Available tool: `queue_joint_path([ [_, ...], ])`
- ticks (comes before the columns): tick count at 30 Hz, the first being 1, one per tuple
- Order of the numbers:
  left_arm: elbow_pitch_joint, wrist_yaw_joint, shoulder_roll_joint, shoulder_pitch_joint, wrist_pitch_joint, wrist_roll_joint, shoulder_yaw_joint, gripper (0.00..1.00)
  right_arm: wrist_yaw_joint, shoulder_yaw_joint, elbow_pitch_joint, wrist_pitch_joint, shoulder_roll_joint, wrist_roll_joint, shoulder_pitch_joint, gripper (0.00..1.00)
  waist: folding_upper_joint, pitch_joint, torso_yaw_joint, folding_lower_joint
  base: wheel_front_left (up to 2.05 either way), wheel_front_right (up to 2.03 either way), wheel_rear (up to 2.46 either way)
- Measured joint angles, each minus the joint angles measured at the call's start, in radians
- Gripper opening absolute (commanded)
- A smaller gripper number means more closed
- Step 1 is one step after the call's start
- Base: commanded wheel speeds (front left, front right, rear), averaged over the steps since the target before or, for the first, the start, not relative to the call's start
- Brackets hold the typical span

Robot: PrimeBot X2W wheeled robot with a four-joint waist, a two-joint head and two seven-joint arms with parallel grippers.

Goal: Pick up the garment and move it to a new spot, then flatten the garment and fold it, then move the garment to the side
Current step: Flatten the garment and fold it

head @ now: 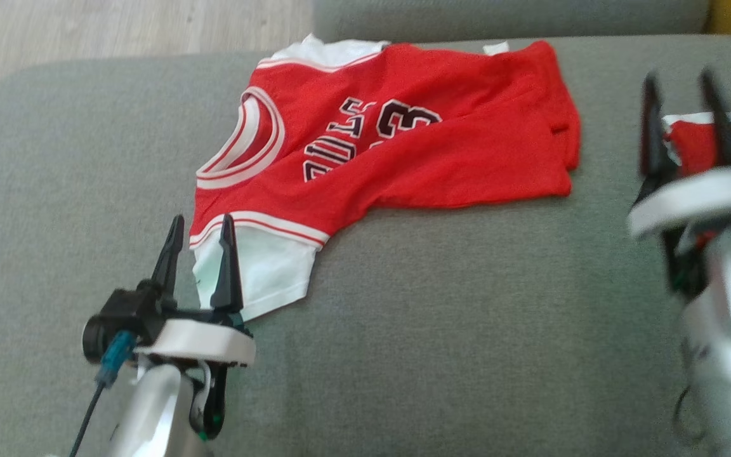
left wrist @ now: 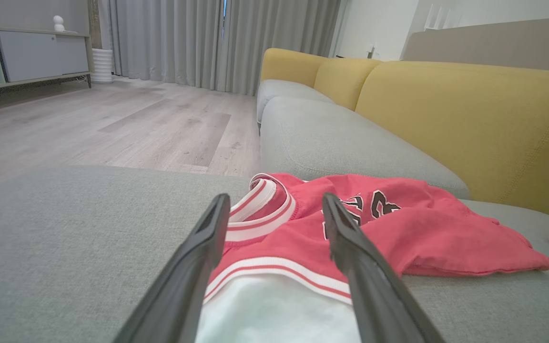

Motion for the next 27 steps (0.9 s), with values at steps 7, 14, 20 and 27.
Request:
queue_joint_path([
  [7,0.001,-0.001,0.000,0.052,0.000,0.000,0.015,1.00,0.000,-0.028,-0.129,0.000,0.126,-0.048,0.250,1.00,0.0000,-0.038,-0.029,-0.0001,0.00,0.00,0.00],
  [14,0.017,-0.009,0.000,0.066,0.000,0.008,0.024,1.00,0.000,-0.027,-0.156,0.000,0.157,-0.048,0.356,1.00,0.0000,-0.042,-0.045,0.0001,0.00,0.00,0.00],
  [20,0.023,-0.009,0.000,0.066,0.000,0.016,0.027,1.00,0.000,-0.022,-0.170,0.000,0.163,-0.048,0.355,1.00,0.0000,-0.037,-0.050,0.0001,0.00,0.00,0.00],
  [27,0.144,0.034,0.003,0.058,0.015,0.026,0.036,1.00,0.000,-0.021,-0.182,0.000,0.167,-0.048,0.353,1.00,0.0000,-0.020,-0.055,0.0002,0.00,0.00,0.00],
])
